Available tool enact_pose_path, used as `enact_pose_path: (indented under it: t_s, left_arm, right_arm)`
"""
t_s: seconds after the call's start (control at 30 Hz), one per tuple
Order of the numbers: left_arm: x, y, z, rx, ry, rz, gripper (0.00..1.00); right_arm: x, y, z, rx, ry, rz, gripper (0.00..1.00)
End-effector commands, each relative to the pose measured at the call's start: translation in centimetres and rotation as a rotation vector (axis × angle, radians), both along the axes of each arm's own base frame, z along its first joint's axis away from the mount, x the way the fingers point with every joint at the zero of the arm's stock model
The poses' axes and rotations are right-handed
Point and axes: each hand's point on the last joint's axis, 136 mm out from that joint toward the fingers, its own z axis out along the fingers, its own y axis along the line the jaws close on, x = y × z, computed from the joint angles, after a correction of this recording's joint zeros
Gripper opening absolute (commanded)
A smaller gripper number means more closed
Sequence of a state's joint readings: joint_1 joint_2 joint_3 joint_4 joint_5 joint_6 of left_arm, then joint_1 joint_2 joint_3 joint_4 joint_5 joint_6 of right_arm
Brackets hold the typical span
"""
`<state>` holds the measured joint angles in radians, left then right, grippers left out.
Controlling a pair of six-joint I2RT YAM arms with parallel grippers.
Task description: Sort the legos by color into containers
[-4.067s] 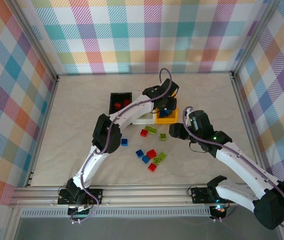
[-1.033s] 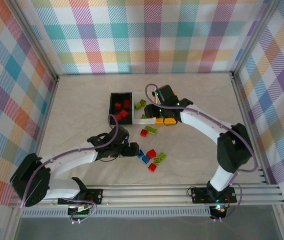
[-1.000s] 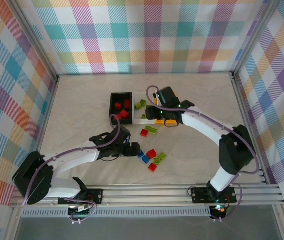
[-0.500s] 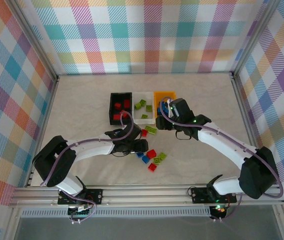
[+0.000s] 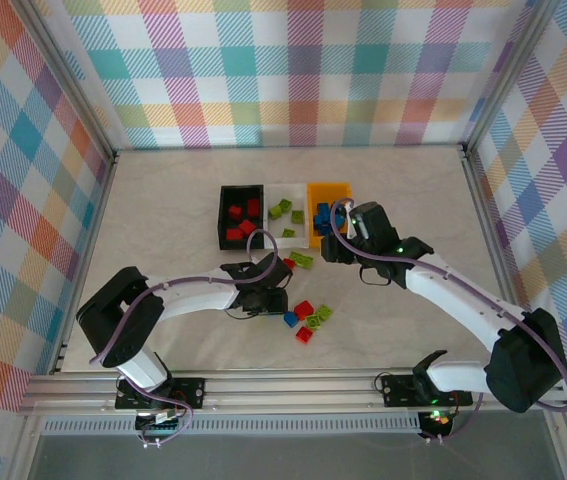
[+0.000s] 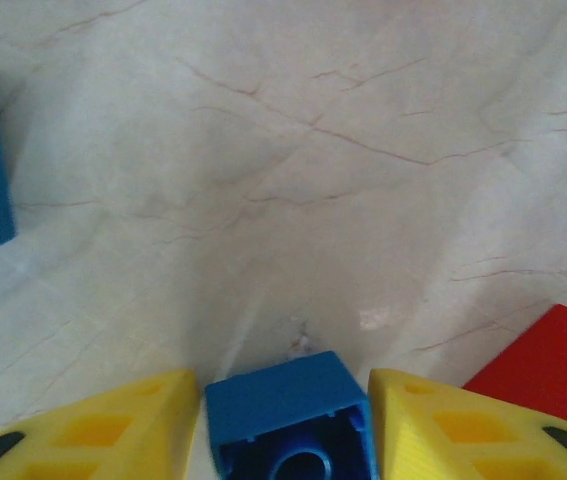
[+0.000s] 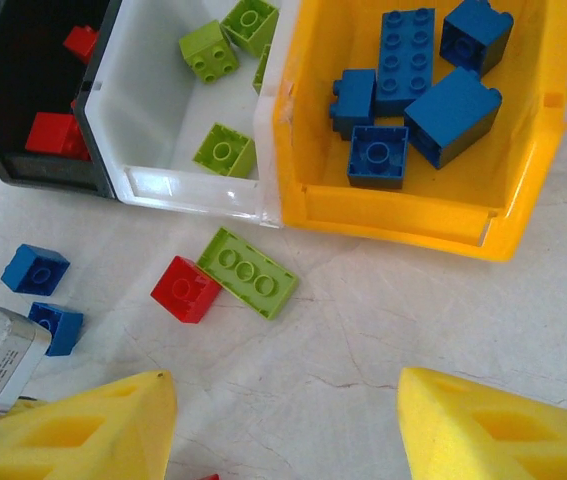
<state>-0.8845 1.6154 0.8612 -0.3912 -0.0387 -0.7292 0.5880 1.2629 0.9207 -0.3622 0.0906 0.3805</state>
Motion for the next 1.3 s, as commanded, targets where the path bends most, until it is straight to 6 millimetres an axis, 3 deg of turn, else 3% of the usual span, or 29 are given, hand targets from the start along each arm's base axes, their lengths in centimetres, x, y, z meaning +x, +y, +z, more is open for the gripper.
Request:
enact_pose_path:
  t_s: [0.0,0.23,0.47,0.6,0.73,0.93,1.1,1.27]
  left_arm:
    - [-1.8,2.5,-0.6,0.101,0.035,-0.014,0.46]
    - [-1.2,1.8,0.7,0.064,0.007,-0.017,0.35]
    - [1.3,-1.2,5.9,-0.024,-0.086,-0.066,0.29]
    - [4.9,-3.6,9.1,-0.085,-0.150,-0.063,0.28]
    - [9.6,-6.5,12.0,-0.138,-0.225,-0.068,0.28]
    - [15.9,-11.8,13.9,-0.139,-0.289,-0.123,0.27]
    - [20.2,-14.0,13.5,-0.107,-0.309,-0.119,0.27]
    - [22.7,-15.0,12.0,-0.053,-0.296,-0.114,0.27]
  right_arm:
    - [0.2,-0.1,0.7,0.022,-0.029,-0.003,0.61]
    - [0.1,0.0,0.4,0.025,-0.018,-0.007,0.61]
    - [-0.7,-0.9,0.1,0.028,-0.008,-0.032,0.61]
    - [-1.5,-1.8,-0.3,0.030,0.001,-0.055,0.61]
    - [-2.6,-2.7,-0.8,0.031,0.011,-0.070,0.62]
    - [-3.7,-3.2,-1.8,0.024,0.041,-0.069,0.62]
    - [-4.2,-3.3,-1.9,0.036,0.040,-0.065,0.61]
    - [-4.3,-3.4,-1.8,0.032,0.034,-0.058,0.62]
